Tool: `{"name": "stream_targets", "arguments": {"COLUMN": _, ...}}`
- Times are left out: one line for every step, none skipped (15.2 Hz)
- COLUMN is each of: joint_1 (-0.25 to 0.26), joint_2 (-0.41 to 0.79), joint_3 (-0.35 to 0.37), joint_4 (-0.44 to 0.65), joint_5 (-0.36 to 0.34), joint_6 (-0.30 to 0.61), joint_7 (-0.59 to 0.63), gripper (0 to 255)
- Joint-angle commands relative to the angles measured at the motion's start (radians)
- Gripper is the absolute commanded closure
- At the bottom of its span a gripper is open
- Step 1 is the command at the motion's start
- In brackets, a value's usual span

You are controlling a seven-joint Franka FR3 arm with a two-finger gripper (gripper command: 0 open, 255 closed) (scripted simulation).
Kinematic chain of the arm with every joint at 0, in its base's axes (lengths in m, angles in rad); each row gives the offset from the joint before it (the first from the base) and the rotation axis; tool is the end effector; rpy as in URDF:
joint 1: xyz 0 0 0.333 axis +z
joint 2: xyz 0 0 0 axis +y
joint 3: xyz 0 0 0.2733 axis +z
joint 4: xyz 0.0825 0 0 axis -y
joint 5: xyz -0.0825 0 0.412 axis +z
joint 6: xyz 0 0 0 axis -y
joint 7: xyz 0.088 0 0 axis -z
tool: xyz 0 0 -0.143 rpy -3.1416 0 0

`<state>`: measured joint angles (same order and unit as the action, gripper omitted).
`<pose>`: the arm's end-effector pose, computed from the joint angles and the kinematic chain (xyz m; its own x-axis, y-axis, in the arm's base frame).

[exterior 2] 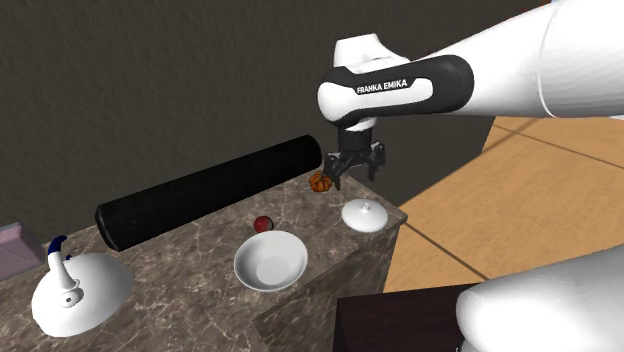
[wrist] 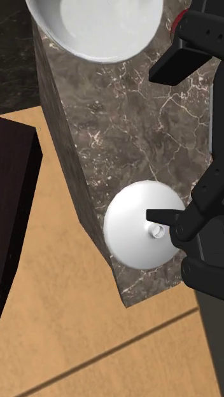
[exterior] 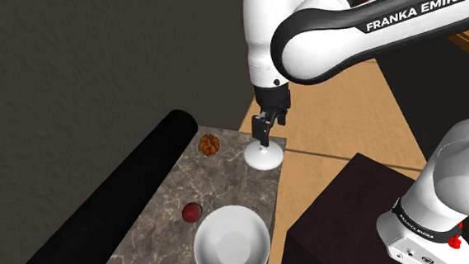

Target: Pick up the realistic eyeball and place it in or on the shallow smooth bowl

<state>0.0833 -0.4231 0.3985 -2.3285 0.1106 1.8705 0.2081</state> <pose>0.4085 0.2224 0.3968 0.9792 0.1975 -0.0472 0.2004 -0.9774 0.0678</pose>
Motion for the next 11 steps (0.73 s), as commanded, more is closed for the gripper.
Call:
{"name": "stream_targets", "arguments": {"joint_1": 0.003, "joint_2": 0.066, "joint_3": 0.041, "joint_4": 0.021, "joint_5": -0.004, "joint_6": 0.043, "joint_7": 0.051, "gripper": 0}}
{"name": "stream_targets", "arguments": {"joint_1": 0.003, "joint_2": 0.100, "joint_3": 0.059, "joint_4": 0.035, "joint_5": -0.010, "joint_6": 0.062, "joint_7": 0.075, "gripper": 0}}
{"name": "stream_targets", "arguments": {"joint_1": 0.003, "joint_2": 0.136, "joint_3": 0.077, "joint_4": 0.050, "joint_5": -0.019, "joint_6": 0.080, "joint_7": 0.100, "gripper": 0}}
{"name": "stream_targets", "arguments": {"joint_1": 0.003, "joint_2": 0.172, "joint_3": 0.094, "joint_4": 0.066, "joint_5": -0.029, "joint_6": 0.097, "joint_7": 0.126, "gripper": 0}}
{"name": "stream_targets", "arguments": {"joint_1": 0.004, "joint_2": 0.209, "joint_3": 0.111, "joint_4": 0.084, "joint_5": -0.042, "joint_6": 0.113, "joint_7": 0.152, "gripper": 0}}
{"name": "stream_targets", "arguments": {"joint_1": 0.005, "joint_2": 0.248, "joint_3": 0.127, "joint_4": 0.102, "joint_5": -0.056, "joint_6": 0.129, "joint_7": 0.180, "gripper": 0}}
{"name": "stream_targets", "arguments": {"joint_1": 0.007, "joint_2": 0.287, "joint_3": 0.142, "joint_4": 0.123, "joint_5": -0.074, "joint_6": 0.143, "joint_7": 0.208, "gripper": 0}}
{"name": "stream_targets", "arguments": {"joint_1": 0.009, "joint_2": 0.328, "joint_3": 0.156, "joint_4": 0.144, "joint_5": -0.093, "joint_6": 0.156, "joint_7": 0.237, "gripper": 0}}
{"name": "stream_targets", "arguments": {"joint_1": 0.013, "joint_2": 0.369, "joint_3": 0.168, "joint_4": 0.167, "joint_5": -0.114, "joint_6": 0.168, "joint_7": 0.267, "gripper": 0}}
{"name": "stream_targets", "arguments": {"joint_1": 0.018, "joint_2": 0.412, "joint_3": 0.179, "joint_4": 0.191, "joint_5": -0.137, "joint_6": 0.178, "joint_7": 0.297, "gripper": 0}}
{"name": "stream_targets", "arguments": {"joint_1": 0.025, "joint_2": 0.455, "joint_3": 0.188, "joint_4": 0.216, "joint_5": -0.162, "joint_6": 0.187, "joint_7": 0.327, "gripper": 0}}
